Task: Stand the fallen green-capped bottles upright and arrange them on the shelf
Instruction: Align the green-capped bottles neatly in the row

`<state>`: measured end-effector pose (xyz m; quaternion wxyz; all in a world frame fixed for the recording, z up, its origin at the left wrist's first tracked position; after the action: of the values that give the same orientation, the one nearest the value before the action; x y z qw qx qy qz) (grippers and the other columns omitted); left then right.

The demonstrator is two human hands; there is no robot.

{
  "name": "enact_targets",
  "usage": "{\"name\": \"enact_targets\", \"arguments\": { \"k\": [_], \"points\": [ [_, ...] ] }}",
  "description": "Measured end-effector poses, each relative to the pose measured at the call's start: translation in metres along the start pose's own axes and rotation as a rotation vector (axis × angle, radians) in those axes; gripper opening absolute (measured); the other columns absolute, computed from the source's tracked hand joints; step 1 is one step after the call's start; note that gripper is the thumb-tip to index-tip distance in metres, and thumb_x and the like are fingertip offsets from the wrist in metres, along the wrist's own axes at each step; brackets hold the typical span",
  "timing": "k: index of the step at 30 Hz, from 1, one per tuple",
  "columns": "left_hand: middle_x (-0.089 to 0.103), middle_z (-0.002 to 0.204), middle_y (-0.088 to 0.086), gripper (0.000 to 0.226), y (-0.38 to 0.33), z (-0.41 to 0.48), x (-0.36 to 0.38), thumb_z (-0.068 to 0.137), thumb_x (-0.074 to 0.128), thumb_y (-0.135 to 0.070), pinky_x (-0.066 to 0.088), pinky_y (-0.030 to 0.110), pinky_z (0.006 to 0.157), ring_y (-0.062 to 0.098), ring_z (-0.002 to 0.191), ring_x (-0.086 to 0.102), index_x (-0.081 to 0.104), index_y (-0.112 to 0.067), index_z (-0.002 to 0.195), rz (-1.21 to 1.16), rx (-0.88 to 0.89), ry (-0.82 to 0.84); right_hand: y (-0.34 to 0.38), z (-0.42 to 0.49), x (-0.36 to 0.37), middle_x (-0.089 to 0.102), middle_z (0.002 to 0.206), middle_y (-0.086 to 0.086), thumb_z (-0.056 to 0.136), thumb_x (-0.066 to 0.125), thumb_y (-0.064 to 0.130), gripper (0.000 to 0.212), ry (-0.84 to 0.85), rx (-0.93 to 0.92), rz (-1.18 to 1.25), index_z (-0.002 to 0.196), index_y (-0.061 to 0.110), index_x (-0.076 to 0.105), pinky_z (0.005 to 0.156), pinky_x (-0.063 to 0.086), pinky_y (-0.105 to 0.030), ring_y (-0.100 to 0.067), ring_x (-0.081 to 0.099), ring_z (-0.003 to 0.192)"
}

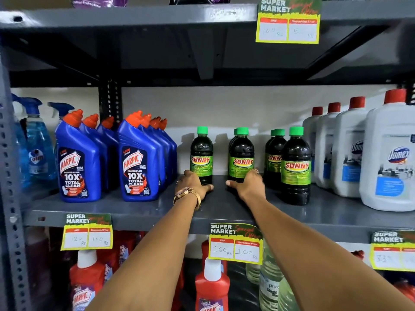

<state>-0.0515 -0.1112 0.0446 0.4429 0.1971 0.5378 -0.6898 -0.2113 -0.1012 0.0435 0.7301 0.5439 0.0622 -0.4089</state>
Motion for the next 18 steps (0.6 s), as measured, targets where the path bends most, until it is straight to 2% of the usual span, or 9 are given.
{"name": "enact_targets", "arguments": {
  "k": [3, 18],
  "points": [
    [0.055, 0.128, 0.018, 0.081, 0.0, 0.0008, -0.0002, 0.075, 0.072, -0.05, 0.048, 0.043, 0.094, 0.036, 0.116, 0.054, 0.034, -0.002, 0.129, -0.007, 0.003, -0.001, -0.0003, -0.0004, 0.0013, 0.052, 0.135, -0.021, 0.069, 0.086, 0.031, 0.088, 0.033, 0.006, -0.027, 0.132, -0.001, 0.034, 0.1, 0.046, -0.043, -0.038, 0.051, 0.126],
    [0.055, 0.129, 0.019, 0.076, -0.0026, -0.0027, 0.0004, 0.077, 0.071, -0.046, 0.046, 0.044, 0.095, 0.038, 0.118, 0.053, 0.035, -0.001, 0.127, 0.018, -0.025, -0.01, -0.0022, 0.0013, 0.0029, 0.052, 0.136, -0.02, 0.07, 0.086, 0.023, 0.083, 0.061, 0.021, 0.008, 0.13, 0.002, 0.032, 0.101, 0.045, -0.044, -0.038, 0.05, 0.128]
  ]
}}
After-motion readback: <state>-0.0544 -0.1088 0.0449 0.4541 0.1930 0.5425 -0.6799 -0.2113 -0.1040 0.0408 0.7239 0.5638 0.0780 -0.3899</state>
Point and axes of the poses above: each hand's wrist, its own z-axis towards the middle knuckle, its own x-axis out of the palm, y = z × x, the point moved 1 cm from there along z, towards the middle knuckle
